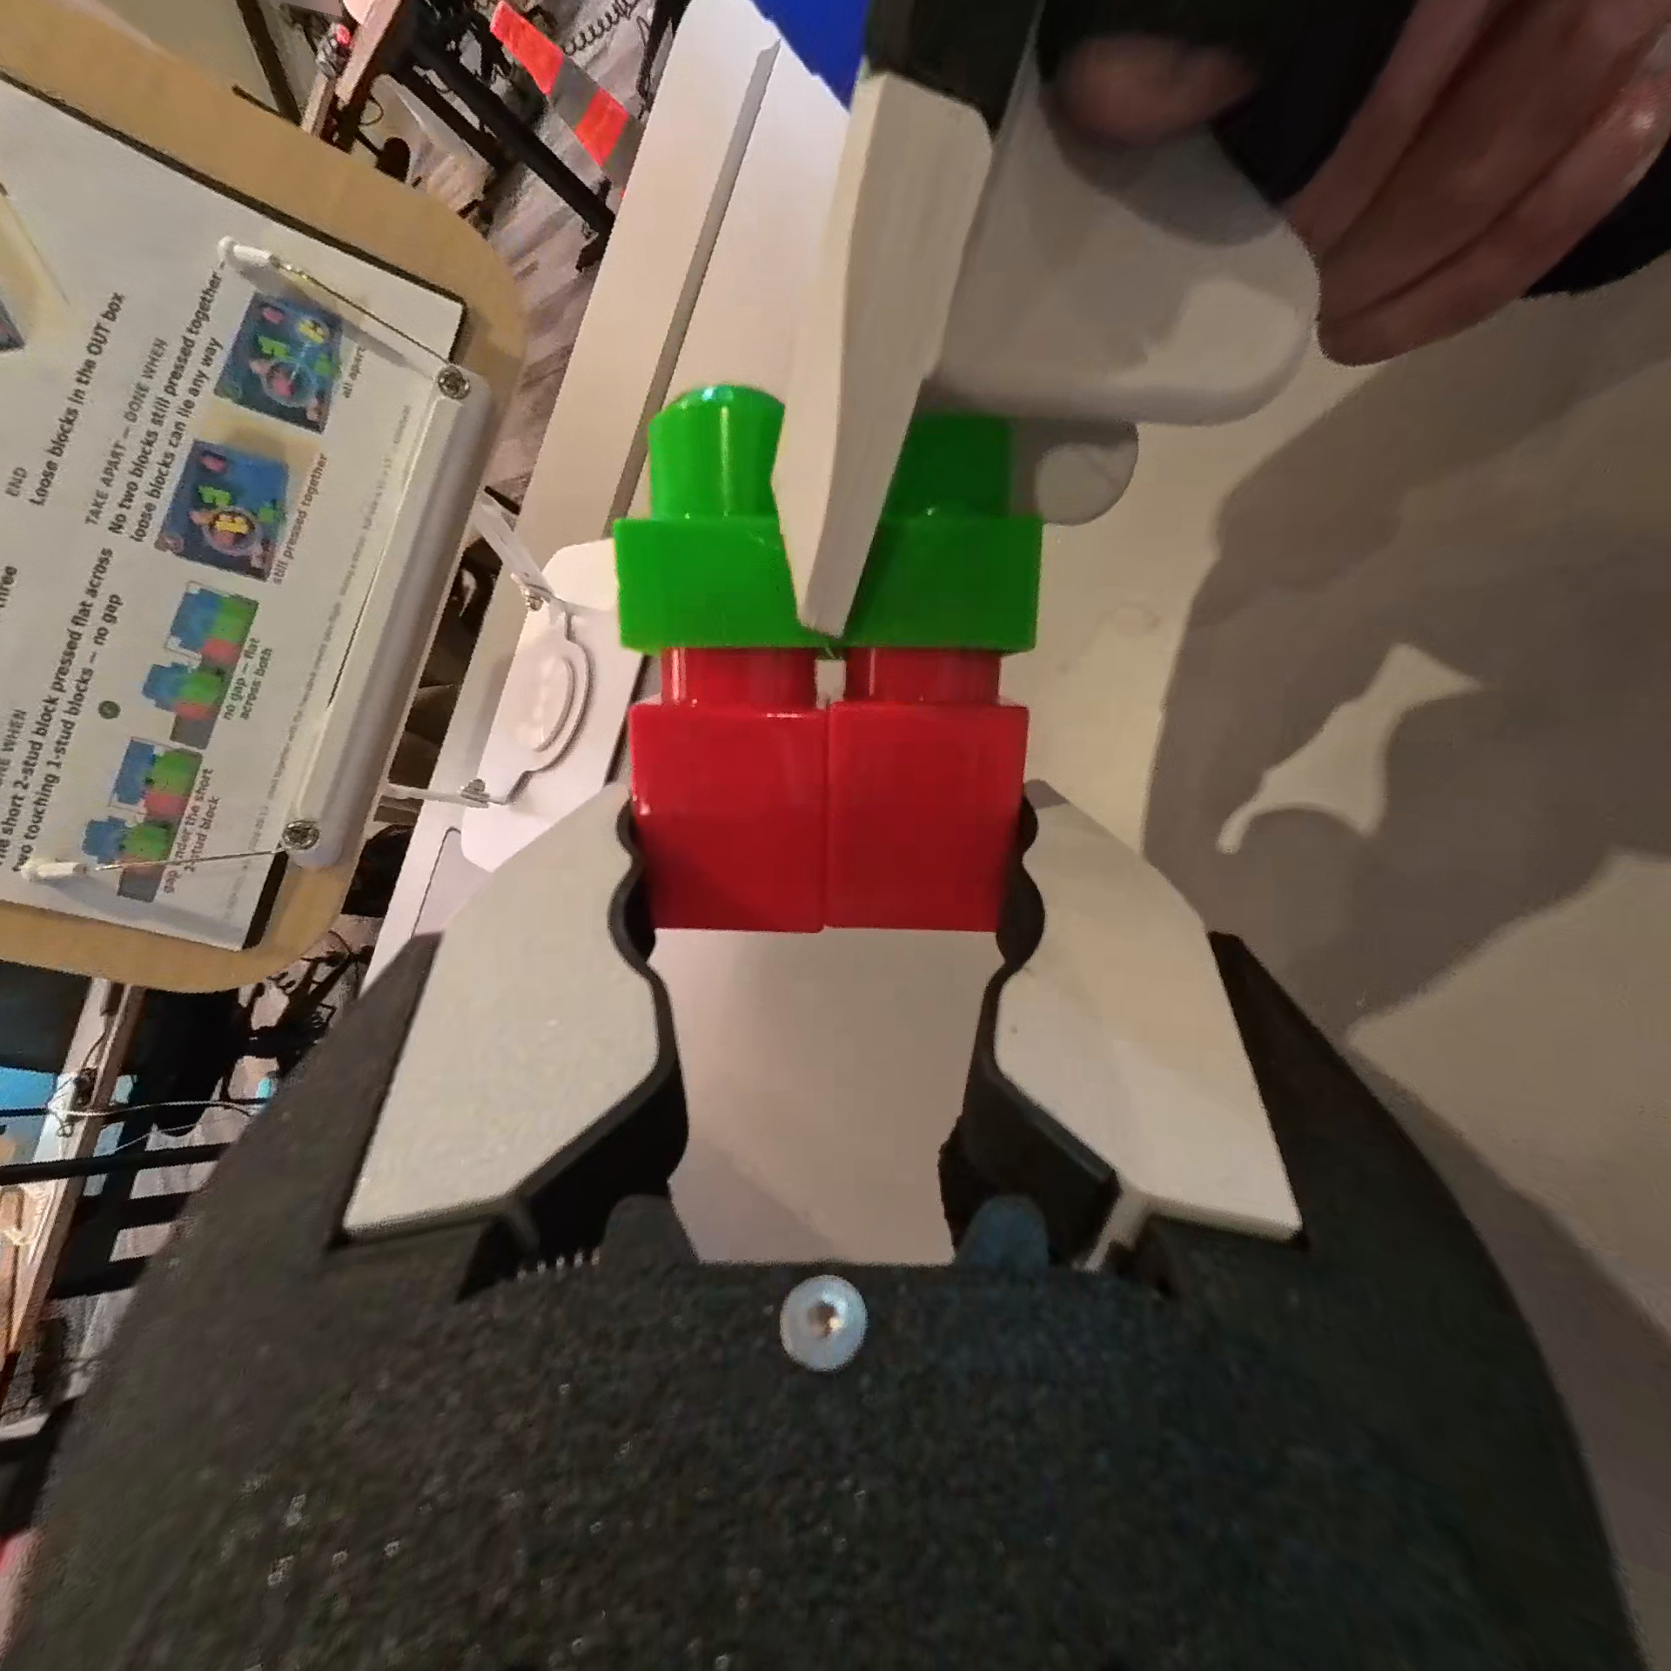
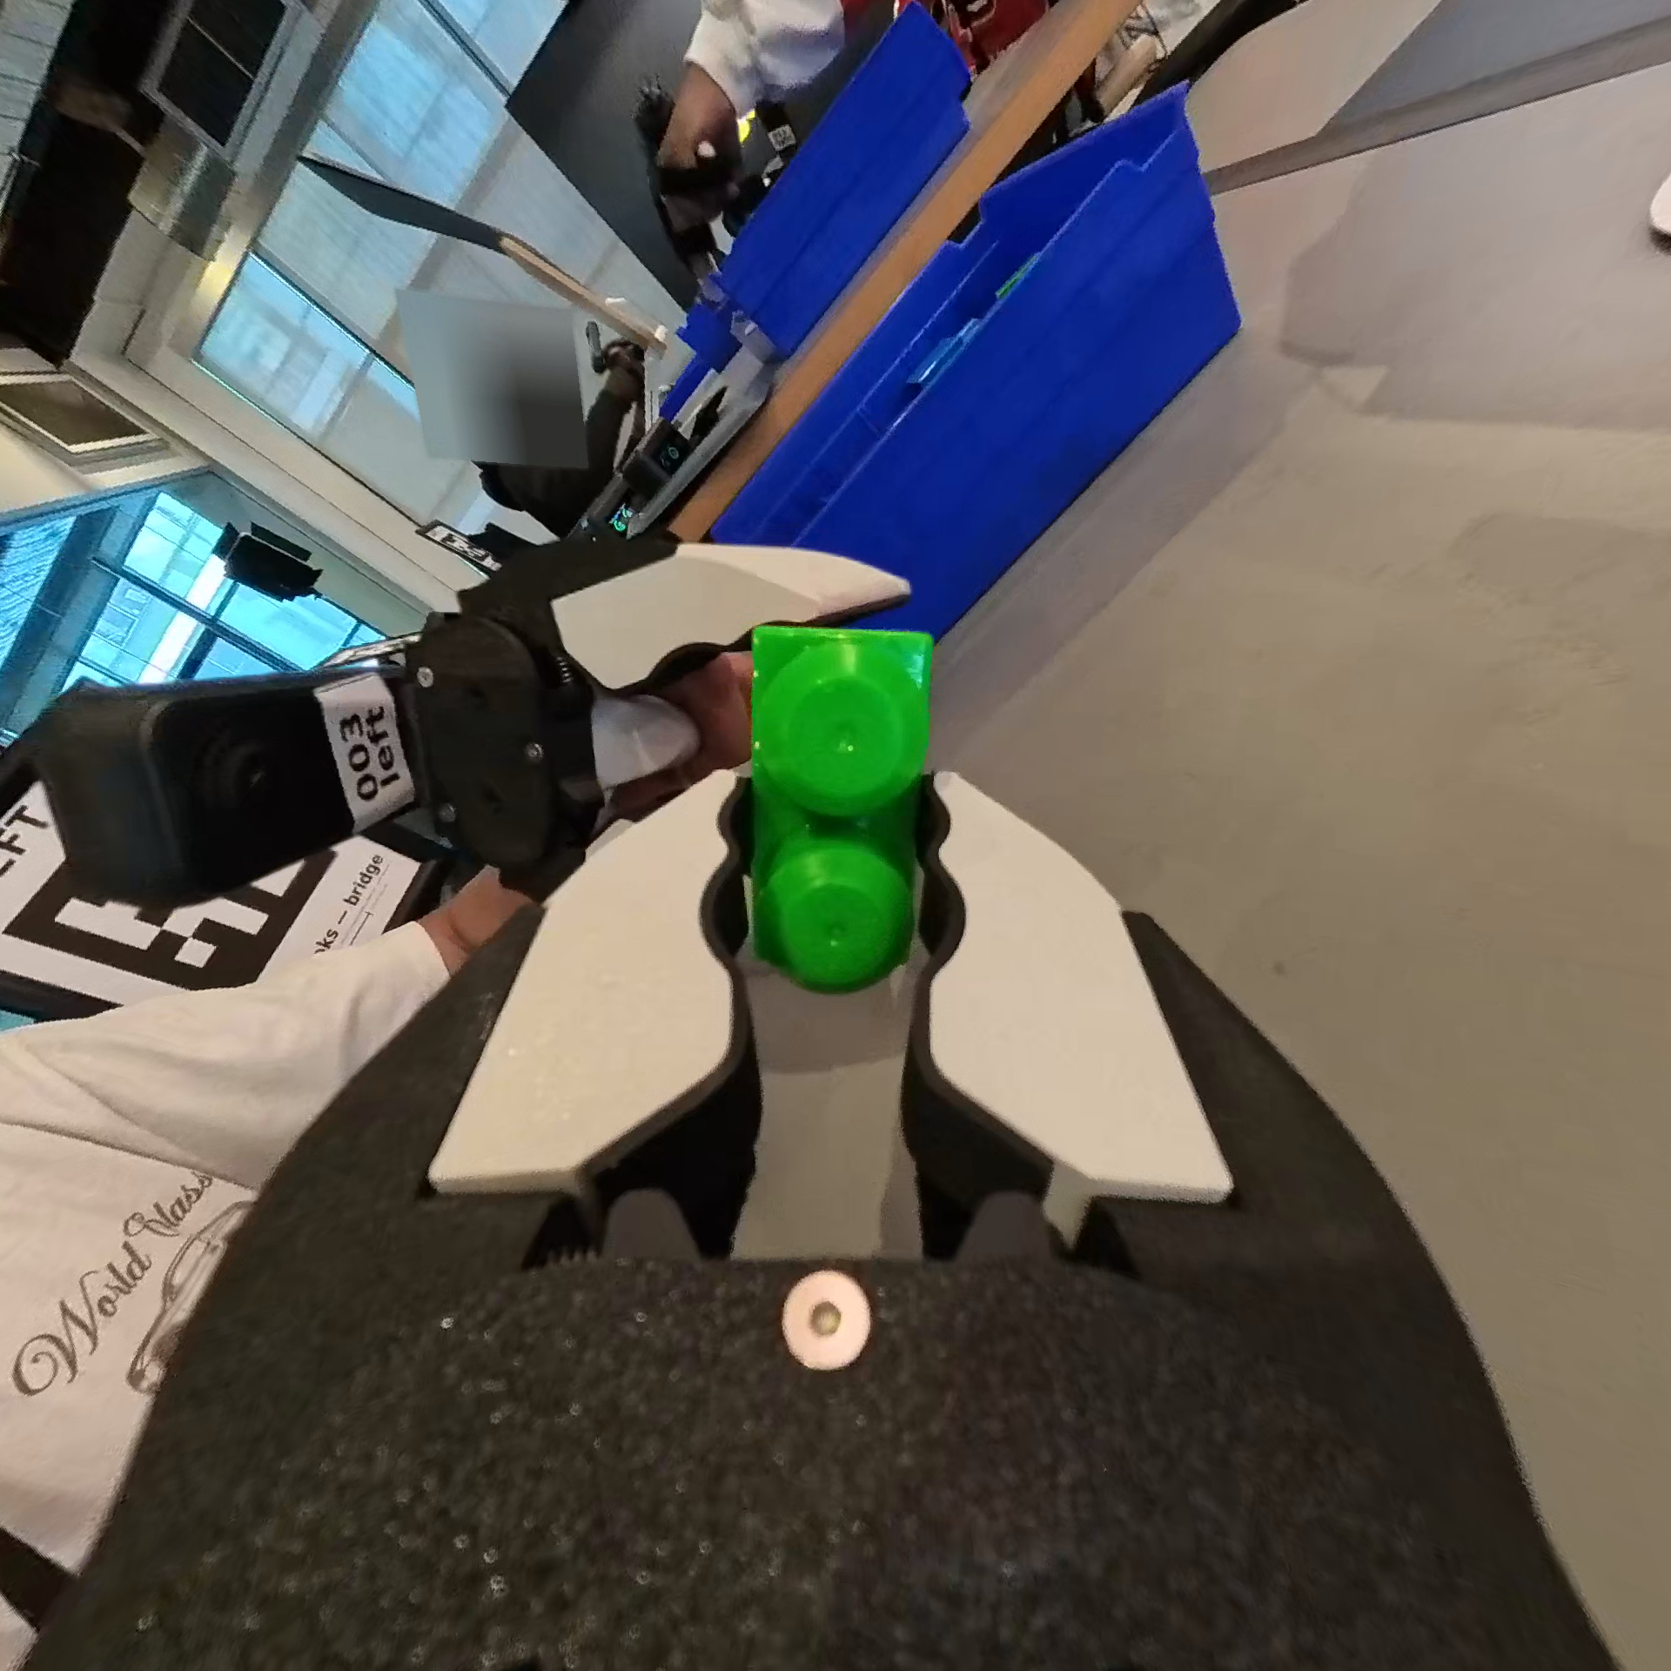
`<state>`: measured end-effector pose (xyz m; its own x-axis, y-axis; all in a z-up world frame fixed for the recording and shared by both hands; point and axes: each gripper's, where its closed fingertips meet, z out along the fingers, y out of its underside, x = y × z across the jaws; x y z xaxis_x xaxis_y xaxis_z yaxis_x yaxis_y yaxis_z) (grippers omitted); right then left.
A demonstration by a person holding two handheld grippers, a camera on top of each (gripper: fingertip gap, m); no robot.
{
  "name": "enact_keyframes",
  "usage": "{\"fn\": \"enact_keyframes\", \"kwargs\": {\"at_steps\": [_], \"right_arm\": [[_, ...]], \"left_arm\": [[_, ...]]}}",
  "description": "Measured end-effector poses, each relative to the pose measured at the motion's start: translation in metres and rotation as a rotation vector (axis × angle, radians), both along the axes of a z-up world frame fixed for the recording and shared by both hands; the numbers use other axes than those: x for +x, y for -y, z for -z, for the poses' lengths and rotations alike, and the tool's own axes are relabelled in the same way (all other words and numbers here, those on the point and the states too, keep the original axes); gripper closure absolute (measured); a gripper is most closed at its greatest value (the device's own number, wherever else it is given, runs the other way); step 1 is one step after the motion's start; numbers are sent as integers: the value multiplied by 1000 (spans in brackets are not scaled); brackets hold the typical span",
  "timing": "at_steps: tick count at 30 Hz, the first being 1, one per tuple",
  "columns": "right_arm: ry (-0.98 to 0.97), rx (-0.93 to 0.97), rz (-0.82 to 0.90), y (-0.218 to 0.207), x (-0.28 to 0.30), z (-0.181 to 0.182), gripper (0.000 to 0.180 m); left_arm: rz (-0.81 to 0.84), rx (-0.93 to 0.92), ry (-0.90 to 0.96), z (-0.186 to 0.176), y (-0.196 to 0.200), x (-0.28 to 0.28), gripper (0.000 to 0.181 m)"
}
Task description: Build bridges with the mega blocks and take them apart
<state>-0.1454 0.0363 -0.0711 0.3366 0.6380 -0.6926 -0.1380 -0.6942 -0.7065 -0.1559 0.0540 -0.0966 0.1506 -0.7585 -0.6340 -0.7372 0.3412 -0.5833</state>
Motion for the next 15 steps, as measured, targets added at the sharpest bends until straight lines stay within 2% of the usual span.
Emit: {"fn": "enact_keyframes", "kwargs": {"at_steps": [15], "right_arm": [[70,35,39,0,7,10,145]], "left_arm": [[-28,3,14,10,0,9,107]]}}
